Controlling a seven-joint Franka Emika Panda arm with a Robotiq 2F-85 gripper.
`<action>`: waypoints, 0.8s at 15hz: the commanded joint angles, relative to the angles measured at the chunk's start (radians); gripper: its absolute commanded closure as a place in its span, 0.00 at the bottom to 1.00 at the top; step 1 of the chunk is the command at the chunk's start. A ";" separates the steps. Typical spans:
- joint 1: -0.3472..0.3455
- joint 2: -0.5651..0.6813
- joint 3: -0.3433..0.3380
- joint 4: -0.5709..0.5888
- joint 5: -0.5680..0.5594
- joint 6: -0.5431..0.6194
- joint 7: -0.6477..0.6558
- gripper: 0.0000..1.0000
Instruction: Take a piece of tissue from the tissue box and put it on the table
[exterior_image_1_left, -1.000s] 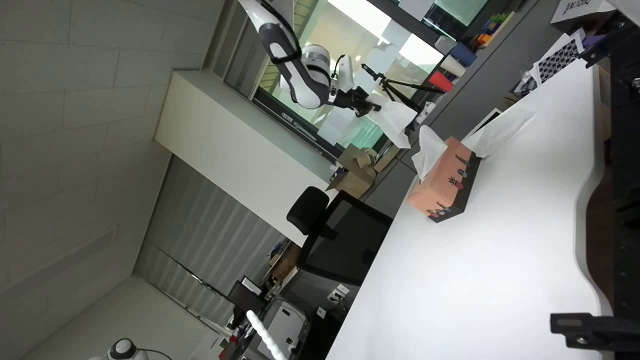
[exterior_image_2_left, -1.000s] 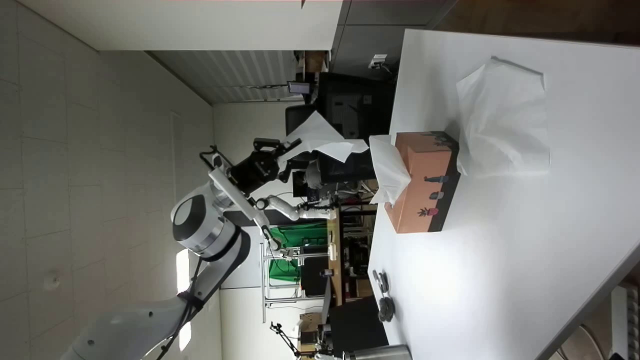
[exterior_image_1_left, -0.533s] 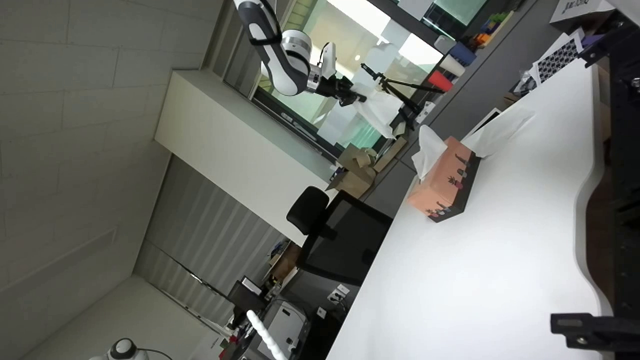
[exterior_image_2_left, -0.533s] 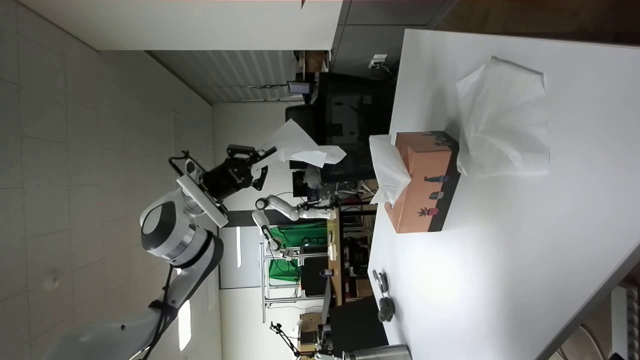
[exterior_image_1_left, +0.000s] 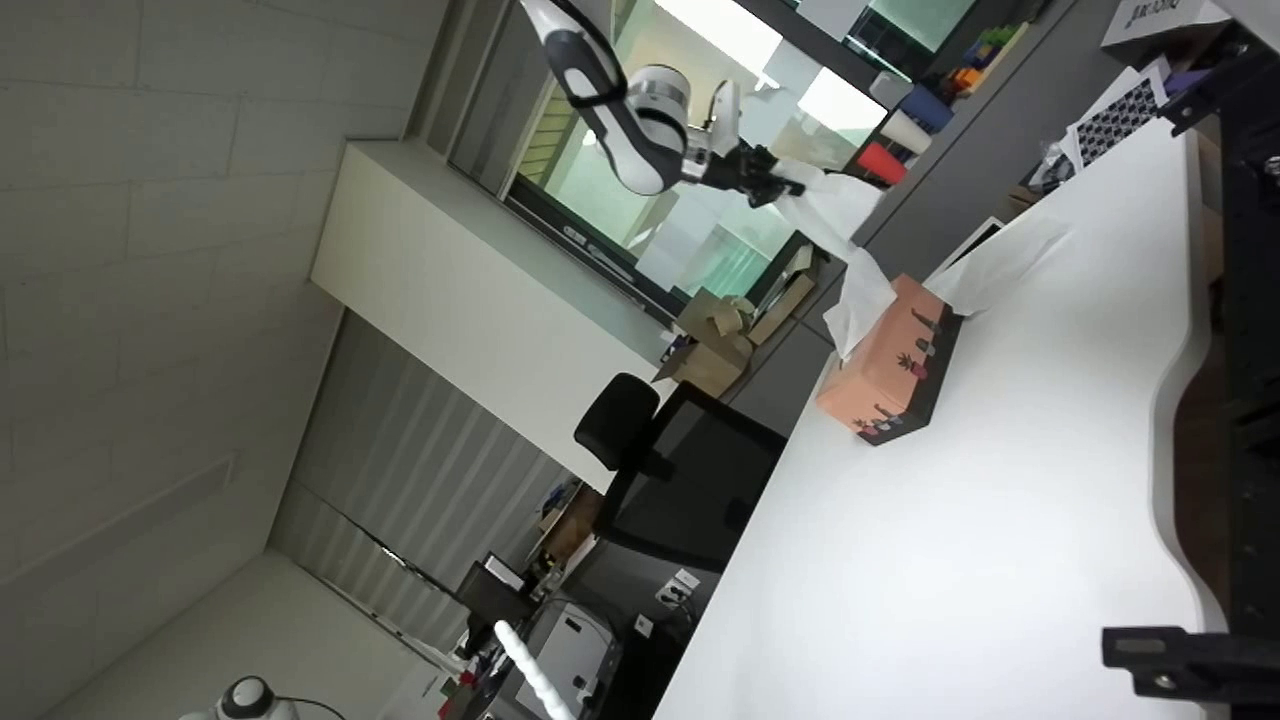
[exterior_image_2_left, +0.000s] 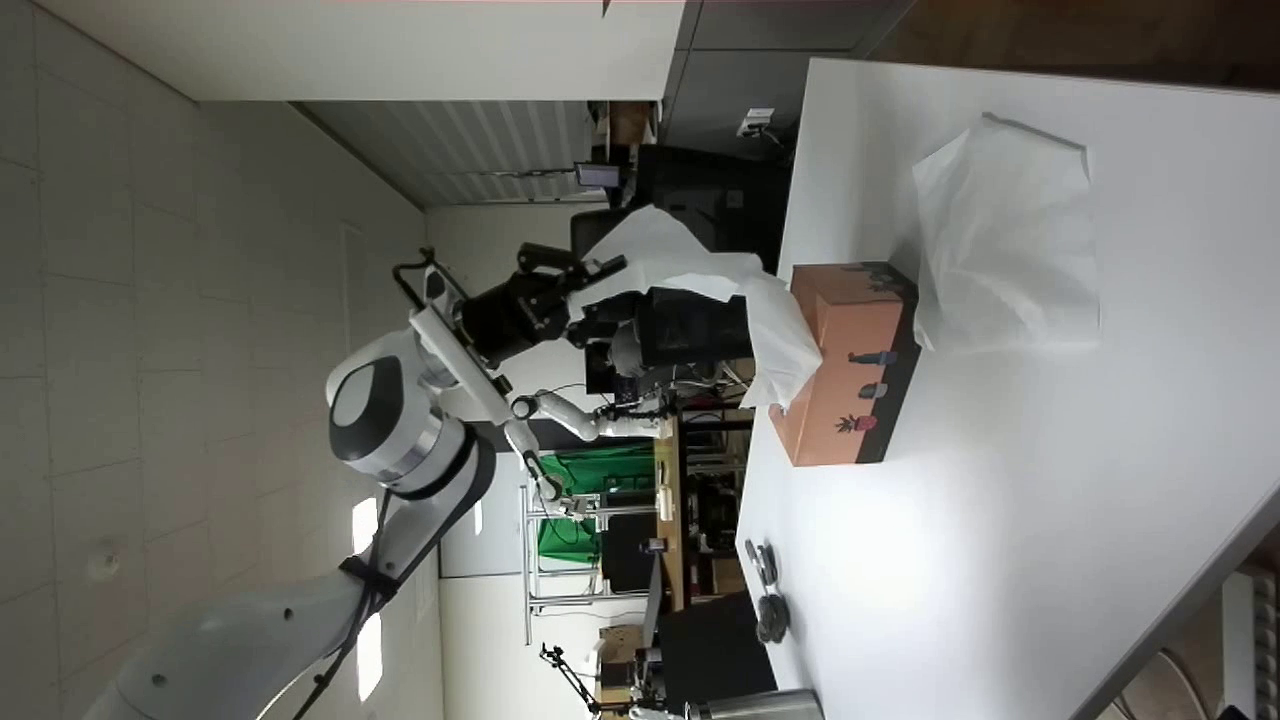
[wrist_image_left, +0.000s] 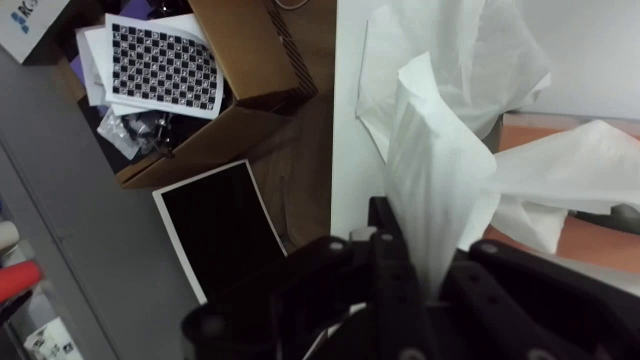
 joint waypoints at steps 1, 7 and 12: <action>-0.056 0.109 -0.001 0.010 0.049 0.047 0.046 1.00; -0.100 0.278 -0.004 0.012 0.102 0.092 0.078 1.00; -0.087 0.330 -0.004 0.000 0.121 0.099 0.100 0.74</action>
